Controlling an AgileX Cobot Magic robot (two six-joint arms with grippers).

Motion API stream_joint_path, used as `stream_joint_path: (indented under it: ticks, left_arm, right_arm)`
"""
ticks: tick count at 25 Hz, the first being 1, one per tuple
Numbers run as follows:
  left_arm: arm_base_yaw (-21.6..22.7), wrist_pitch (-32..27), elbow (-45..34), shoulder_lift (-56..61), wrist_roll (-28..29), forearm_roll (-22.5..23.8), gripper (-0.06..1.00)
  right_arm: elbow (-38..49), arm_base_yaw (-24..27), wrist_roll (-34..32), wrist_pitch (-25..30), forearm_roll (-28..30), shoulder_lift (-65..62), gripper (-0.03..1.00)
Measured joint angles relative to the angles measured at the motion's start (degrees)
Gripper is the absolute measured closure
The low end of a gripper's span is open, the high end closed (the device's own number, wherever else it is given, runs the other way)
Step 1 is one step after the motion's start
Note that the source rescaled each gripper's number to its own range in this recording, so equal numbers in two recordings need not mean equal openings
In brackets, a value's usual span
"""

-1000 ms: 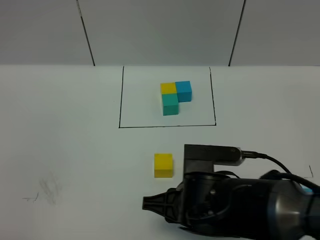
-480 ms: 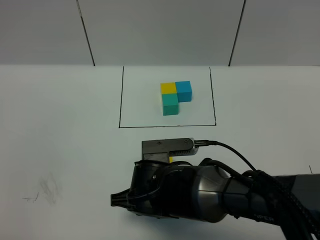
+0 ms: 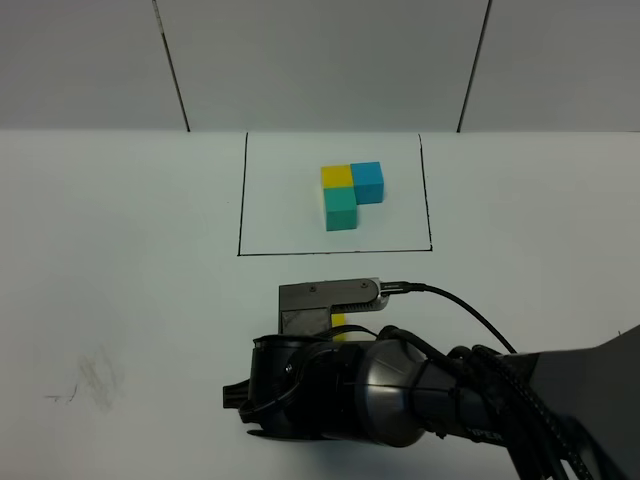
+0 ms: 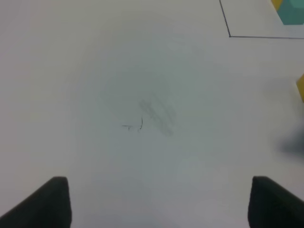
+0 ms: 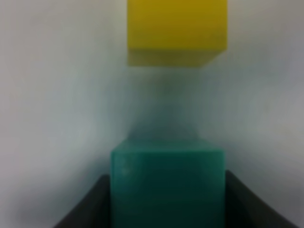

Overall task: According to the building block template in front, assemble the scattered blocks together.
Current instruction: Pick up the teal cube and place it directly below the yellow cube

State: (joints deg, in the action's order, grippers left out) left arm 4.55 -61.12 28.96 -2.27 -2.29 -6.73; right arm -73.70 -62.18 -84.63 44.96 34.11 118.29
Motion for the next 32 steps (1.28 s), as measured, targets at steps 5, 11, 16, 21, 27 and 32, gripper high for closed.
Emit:
stream_joint_path:
  ticks: [5,11,16,21,27,32]
  left_arm:
    - [0.0,0.0,0.0,0.0,0.0,0.0,0.3]
    - [0.0,0.0,0.0,0.0,0.0,0.0,0.3]
    - [0.0,0.0,0.0,0.0,0.0,0.0,0.3]
    - [0.0,0.0,0.0,0.0,0.0,0.0,0.3]
    - [0.0,0.0,0.0,0.0,0.0,0.0,0.3]
    - [0.0,0.0,0.0,0.0,0.0,0.0,0.3]
  right_arm:
    - [-0.1,0.0,-3.1,-0.5,3.2,0.0,0.96]
    - [-0.4,0.2,-3.3,-2.0,4.0,0.2,0.96]
    - [-2.3,0.2,-3.3,-1.7,4.0,2.4,0.96]
    - [-4.3,0.6,-2.8,0.5,3.9,4.1,0.96]
    - [-4.8,2.0,-0.4,1.1,1.9,4.4,0.96]
    - [-4.9,2.1,0.0,1.5,1.5,4.4,0.96]
